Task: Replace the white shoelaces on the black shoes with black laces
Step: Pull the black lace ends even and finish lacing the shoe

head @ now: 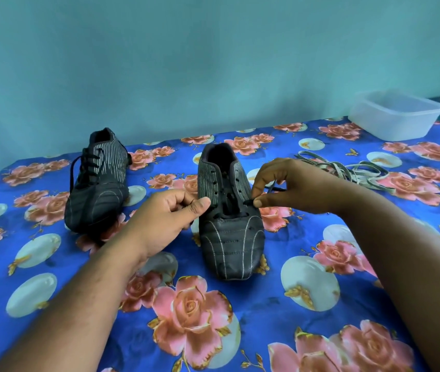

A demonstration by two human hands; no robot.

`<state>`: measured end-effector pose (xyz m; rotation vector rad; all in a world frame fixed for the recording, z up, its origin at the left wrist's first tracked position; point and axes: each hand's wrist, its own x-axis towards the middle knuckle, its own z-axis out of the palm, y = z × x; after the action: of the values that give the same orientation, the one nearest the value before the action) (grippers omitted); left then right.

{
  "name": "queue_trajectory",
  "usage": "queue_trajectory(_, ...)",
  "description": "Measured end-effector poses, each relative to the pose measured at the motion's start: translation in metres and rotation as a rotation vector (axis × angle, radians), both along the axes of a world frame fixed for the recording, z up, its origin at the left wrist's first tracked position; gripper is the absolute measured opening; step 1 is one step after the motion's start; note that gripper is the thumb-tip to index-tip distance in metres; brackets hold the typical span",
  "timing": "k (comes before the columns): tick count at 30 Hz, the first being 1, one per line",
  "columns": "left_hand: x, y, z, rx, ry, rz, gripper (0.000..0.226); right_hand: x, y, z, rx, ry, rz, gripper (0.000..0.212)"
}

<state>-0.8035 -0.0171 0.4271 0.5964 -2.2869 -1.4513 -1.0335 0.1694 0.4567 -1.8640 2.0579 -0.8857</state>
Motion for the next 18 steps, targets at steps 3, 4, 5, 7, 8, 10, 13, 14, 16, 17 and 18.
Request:
queue_trajectory(3,0.000,-0.001,-0.001,0.014,0.008,-0.026,0.058,-0.001,0.002,0.003,0.006,0.019,-0.033,0.004)
queue_trajectory(4,0.000,-0.001,-0.001,0.011,0.015,-0.033,0.056,-0.003,0.003,0.003,0.023,0.020,-0.037,0.005)
queue_trajectory(5,0.001,0.000,0.000,0.008,0.024,-0.038,0.050,-0.005,0.004,0.002,0.048,0.027,-0.039,0.008)
queue_trajectory(7,0.003,-0.001,0.002,-0.004,0.024,-0.022,0.037,-0.012,0.005,-0.001,0.093,0.072,-0.073,0.011)
queue_trajectory(8,0.003,-0.001,0.003,-0.009,0.018,-0.013,0.034,-0.017,0.005,-0.003,0.109,0.110,-0.107,0.011)
queue_trajectory(10,0.005,-0.001,0.005,-0.007,0.001,0.003,0.033,-0.028,0.007,-0.006,0.132,0.186,-0.191,0.009)
queue_trajectory(13,0.006,-0.002,0.008,-0.019,-0.010,0.015,0.032,-0.035,0.008,-0.008,0.129,0.209,-0.272,0.010)
queue_trajectory(14,0.006,-0.002,0.009,-0.023,-0.008,0.011,0.033,-0.036,0.008,-0.009,0.134,0.208,-0.285,0.010)
queue_trajectory(16,0.006,-0.001,0.008,-0.016,0.004,0.011,0.036,-0.035,0.006,-0.010,0.135,0.235,-0.290,0.007)
queue_trajectory(17,0.006,0.000,0.009,-0.001,0.009,0.015,0.038,-0.033,0.006,-0.009,0.118,0.248,-0.282,0.003)
queue_trajectory(18,0.006,0.001,0.009,0.008,0.012,0.021,0.041,-0.030,0.006,-0.007,0.084,0.230,-0.267,0.003)
